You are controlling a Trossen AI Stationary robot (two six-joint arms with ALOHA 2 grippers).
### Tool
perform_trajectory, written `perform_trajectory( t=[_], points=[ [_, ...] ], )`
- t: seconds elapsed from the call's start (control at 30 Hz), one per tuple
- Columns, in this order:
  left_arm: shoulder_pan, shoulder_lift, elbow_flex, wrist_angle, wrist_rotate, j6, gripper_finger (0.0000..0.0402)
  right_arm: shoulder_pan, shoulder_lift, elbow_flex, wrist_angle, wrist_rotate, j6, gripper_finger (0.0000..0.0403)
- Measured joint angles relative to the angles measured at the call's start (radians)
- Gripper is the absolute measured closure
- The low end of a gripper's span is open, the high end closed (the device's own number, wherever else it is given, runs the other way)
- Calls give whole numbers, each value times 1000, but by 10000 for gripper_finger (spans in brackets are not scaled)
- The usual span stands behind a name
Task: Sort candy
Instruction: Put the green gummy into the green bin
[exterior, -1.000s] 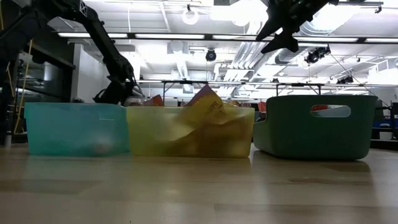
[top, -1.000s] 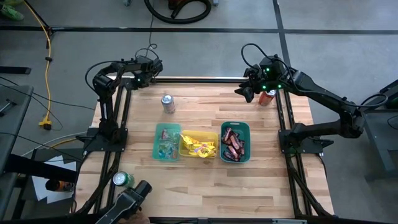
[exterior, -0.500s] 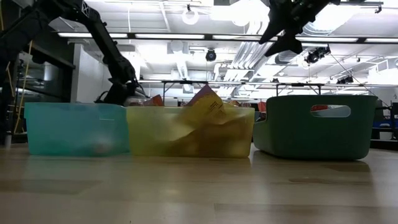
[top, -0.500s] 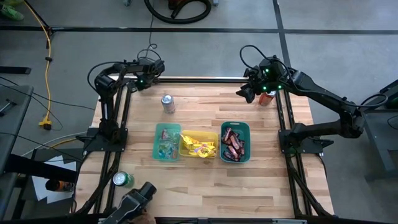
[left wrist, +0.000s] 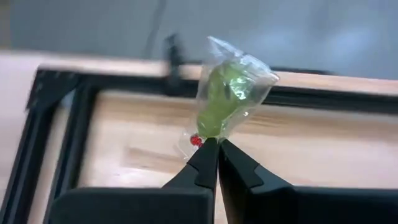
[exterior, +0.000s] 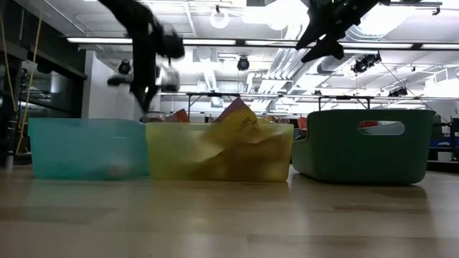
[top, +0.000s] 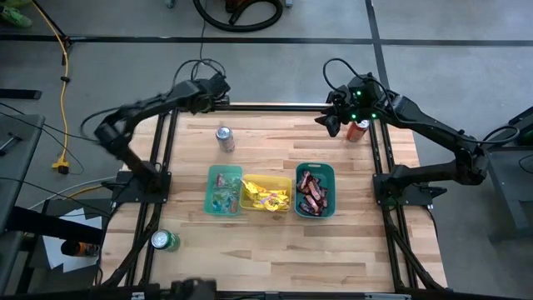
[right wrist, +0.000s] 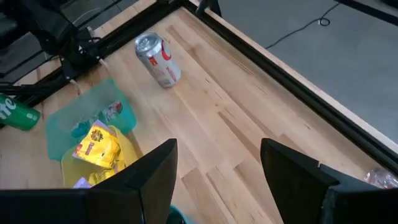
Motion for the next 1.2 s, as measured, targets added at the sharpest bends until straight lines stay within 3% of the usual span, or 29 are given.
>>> perform_trajectory(
  t=[0.1,0.3,0.47,0.6,0.9,1.2],
  points=[
    [-88,-139,-20,64,32,96,401,0,0,0,10,-10,0,176],
    [-314,-402,-159,329,202,202,401,0,0,0,52,-91,25,176],
    [-544,-585,-354,558,200,136,401,6,0,0,61,-164,127,176],
    [-719,-696,-502,647,154,61,401,41,0,0,62,-177,206,176],
    [-1007,-837,-646,626,145,127,401,186,0,0,172,-152,395,176],
    [-1075,-858,-647,485,128,141,400,345,-1,0,192,6,402,176]
  ],
)
